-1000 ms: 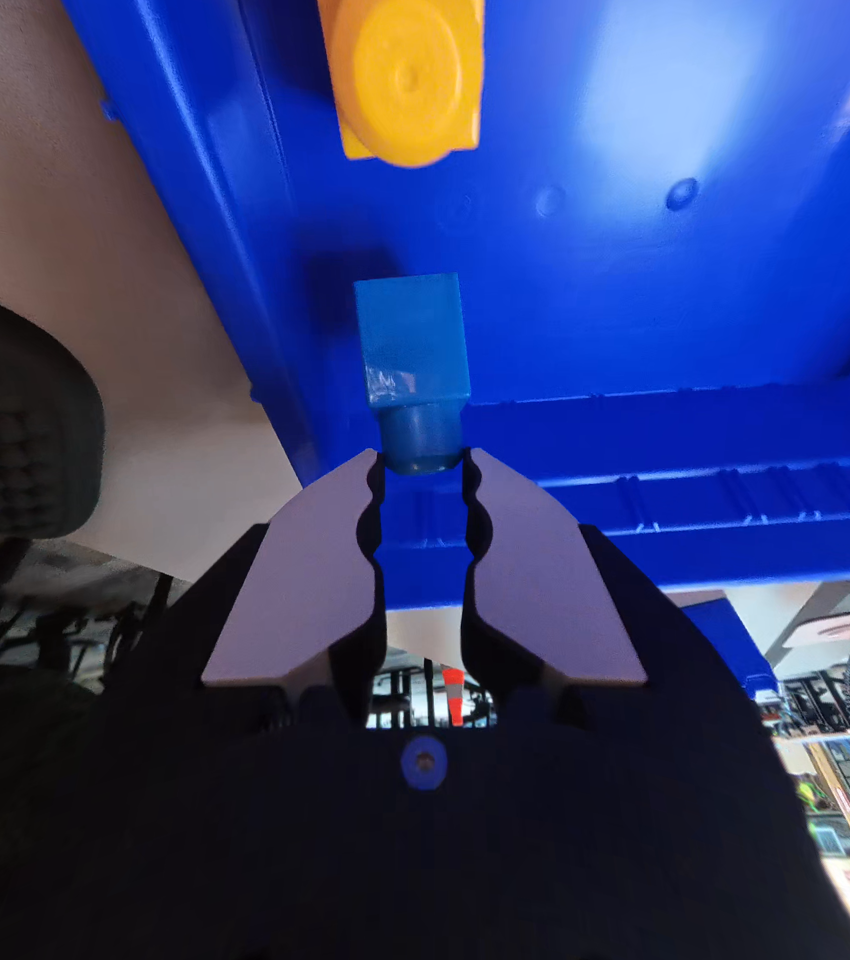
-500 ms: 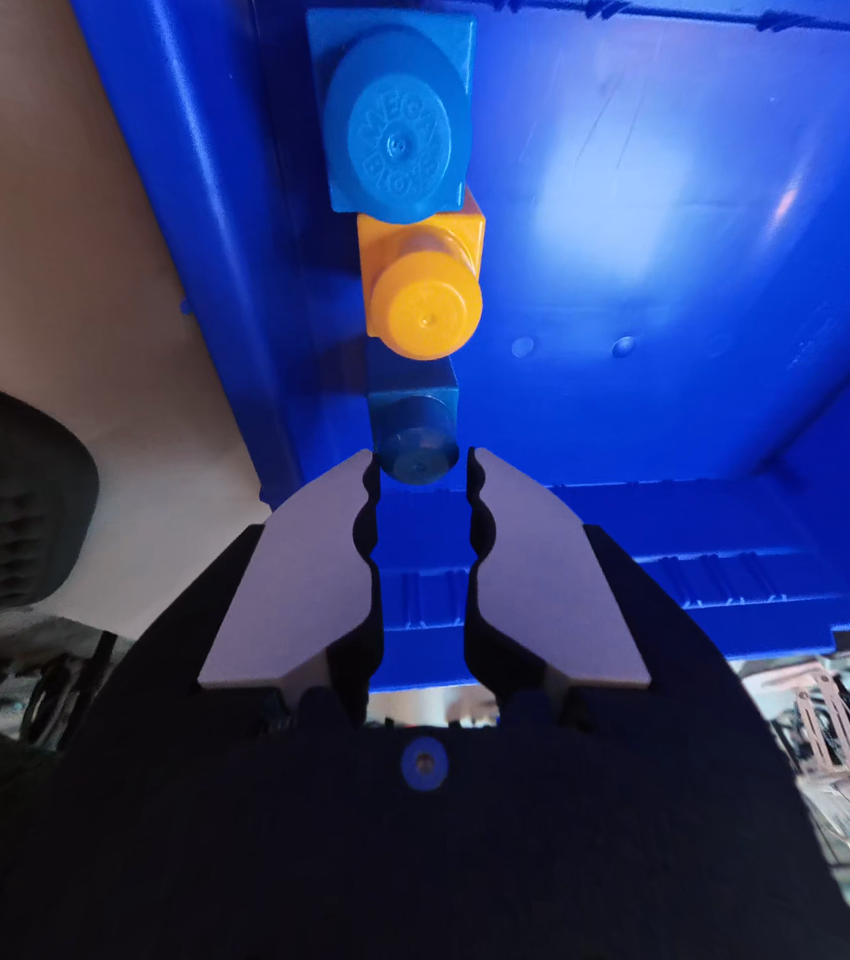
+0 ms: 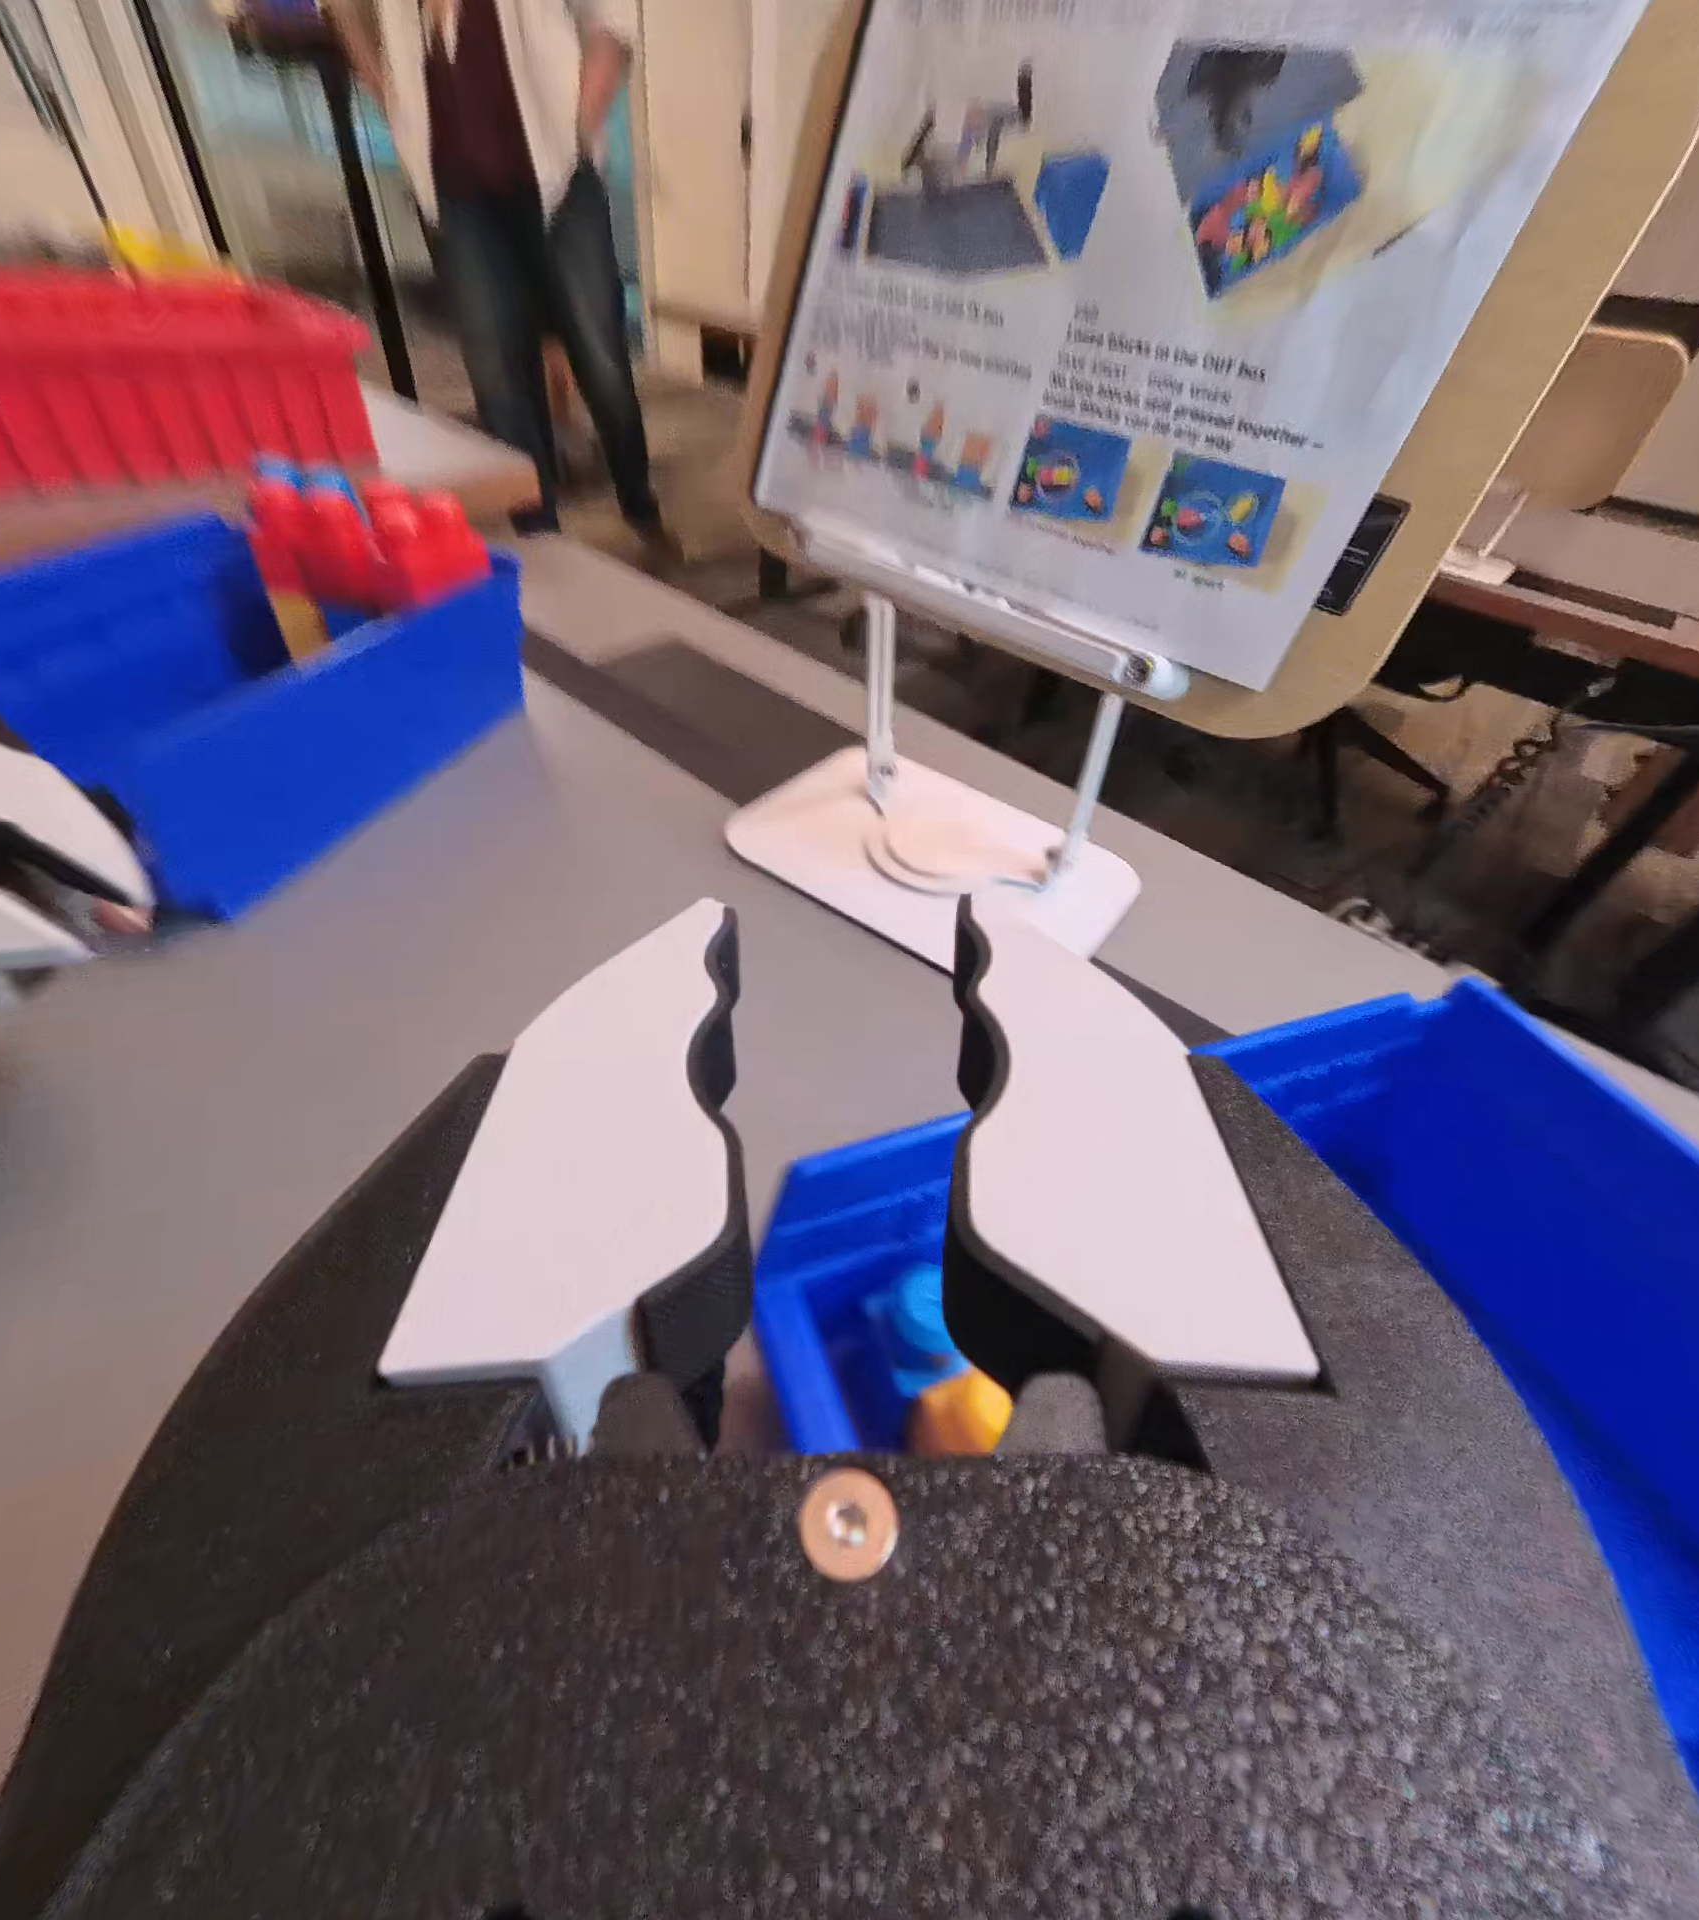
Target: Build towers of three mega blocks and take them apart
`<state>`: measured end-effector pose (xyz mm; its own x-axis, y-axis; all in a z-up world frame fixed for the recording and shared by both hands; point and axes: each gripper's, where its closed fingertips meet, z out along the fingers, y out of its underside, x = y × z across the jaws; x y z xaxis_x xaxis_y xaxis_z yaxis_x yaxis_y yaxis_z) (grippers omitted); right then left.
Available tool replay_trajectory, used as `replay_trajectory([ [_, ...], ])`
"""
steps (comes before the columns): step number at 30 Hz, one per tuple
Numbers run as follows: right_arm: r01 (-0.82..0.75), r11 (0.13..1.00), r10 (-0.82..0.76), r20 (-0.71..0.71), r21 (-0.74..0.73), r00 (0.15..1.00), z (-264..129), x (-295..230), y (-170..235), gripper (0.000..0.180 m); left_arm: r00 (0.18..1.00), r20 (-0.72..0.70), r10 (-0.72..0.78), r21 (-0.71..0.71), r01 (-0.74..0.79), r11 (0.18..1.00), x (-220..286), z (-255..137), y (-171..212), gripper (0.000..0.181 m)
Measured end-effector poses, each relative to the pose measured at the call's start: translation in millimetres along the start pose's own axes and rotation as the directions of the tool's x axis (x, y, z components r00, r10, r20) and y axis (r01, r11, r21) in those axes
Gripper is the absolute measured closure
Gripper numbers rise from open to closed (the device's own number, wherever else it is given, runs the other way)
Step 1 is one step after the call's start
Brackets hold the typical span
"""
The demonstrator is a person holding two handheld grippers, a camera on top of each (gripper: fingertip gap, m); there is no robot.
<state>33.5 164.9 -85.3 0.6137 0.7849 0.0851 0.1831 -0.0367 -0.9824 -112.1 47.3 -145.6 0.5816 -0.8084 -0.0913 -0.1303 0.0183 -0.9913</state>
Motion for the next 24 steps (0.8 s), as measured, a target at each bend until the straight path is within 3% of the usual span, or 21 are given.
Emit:
replay_trajectory([
  [4, -0.143, 0.988, 0.140, 0.054, 0.064, 0.989, -2.9, -49.0, 21.9, 0.144, 0.994, 0.108, -0.001, 0.044, -0.004, 0.999, -17.9, -12.3, -15.8, 0.173],
  [9, -0.076, 0.997, 0.076, 0.165, -0.010, 0.983, 8.2, -103.4, 72.5, 0.164, 0.940, 0.340, -0.009, 0.087, -0.022, 0.996, -60.0, -52.4, -44.5, 0.179],
  [11, -0.056, 0.998, 0.055, 0.187, -0.002, 0.981, 7.6, -106.5, 71.1, 0.179, 0.895, 0.445, -0.020, 0.085, -0.020, 0.996, -83.7, -78.7, -55.4, 0.181],
  [15, -0.051, 0.996, 0.040, 0.154, 0.067, 0.987, -1.7, -94.1, 55.2, 0.179, 0.805, 0.590, -0.061, 0.056, 0.034, 0.998, -134.1, -135.3, -67.7, 0.180],
  [20, -0.097, 0.990, 0.083, 0.134, 0.100, 0.987, -9.4, -82.4, 50.0, 0.179, 0.678, 0.735, 0.008, -0.135, 0.134, 0.982, -212.2, -196.6, -54.4, 0.164],
  [24, -0.093, 0.990, 0.079, 0.135, 0.101, 0.988, -10.4, -81.1, 50.0, 0.179, 0.705, 0.708, 0.047, -0.348, 0.289, 0.892, -255.4, -216.4, -5.4, 0.148],
])
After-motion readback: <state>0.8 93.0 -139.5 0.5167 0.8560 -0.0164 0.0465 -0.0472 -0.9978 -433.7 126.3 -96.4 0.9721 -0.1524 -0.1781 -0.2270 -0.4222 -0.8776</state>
